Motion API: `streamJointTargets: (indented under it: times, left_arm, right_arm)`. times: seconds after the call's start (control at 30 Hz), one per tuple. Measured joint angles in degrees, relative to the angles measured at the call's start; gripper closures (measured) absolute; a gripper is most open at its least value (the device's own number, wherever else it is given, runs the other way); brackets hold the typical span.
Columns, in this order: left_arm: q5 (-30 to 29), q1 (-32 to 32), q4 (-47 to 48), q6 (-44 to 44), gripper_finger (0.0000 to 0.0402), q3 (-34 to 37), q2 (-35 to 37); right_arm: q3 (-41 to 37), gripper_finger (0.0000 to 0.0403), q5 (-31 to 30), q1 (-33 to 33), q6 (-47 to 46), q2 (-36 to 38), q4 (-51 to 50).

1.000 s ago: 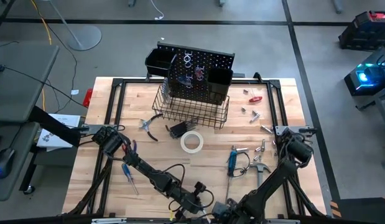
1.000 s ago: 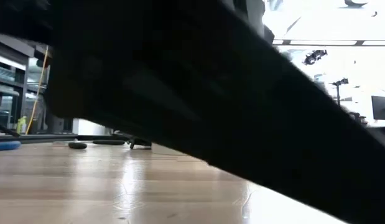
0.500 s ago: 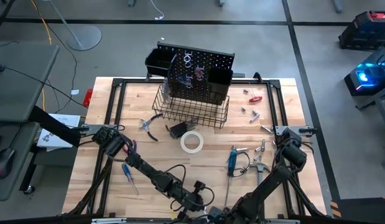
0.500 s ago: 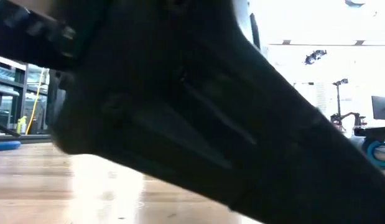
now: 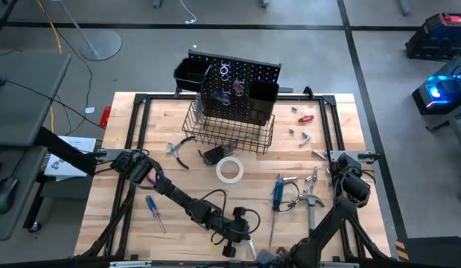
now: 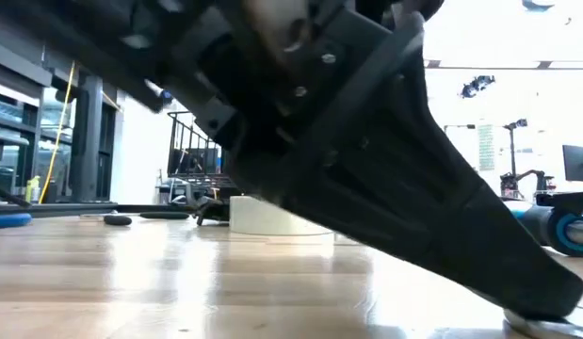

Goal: Hang tools onto peg board
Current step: Hang the wrench on the peg board

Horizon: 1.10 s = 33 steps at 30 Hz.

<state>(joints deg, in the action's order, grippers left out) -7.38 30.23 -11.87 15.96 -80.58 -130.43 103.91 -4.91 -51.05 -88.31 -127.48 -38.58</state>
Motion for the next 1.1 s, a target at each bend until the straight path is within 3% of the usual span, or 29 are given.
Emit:
streamJointTargets:
  times: [0.1,0.3,0.7,1.1]
  left_arm:
    - [0.0,0.0,-0.2,3.7,0.0401,0.0,0.0]
    - [-0.7,1.4,-0.4,9.2,0.0401,0.0,0.0]
    - [-3.3,3.2,-1.4,14.0,0.0401,0.0,0.0]
    - [-5.1,4.9,-2.2,20.9,0.0401,0.0,0.0]
  right_arm:
    - [0.3,0.0211,-2.2,0.5,-1.8,0.0,-4.6]
    - [0.3,0.0211,-3.6,2.1,-1.4,-1.6,-4.2]
    - [0.3,0.0211,1.5,2.2,-1.7,-5.3,-0.6]
    - [0.3,0.0211,0.8,2.3,-1.1,-5.4,-2.5]
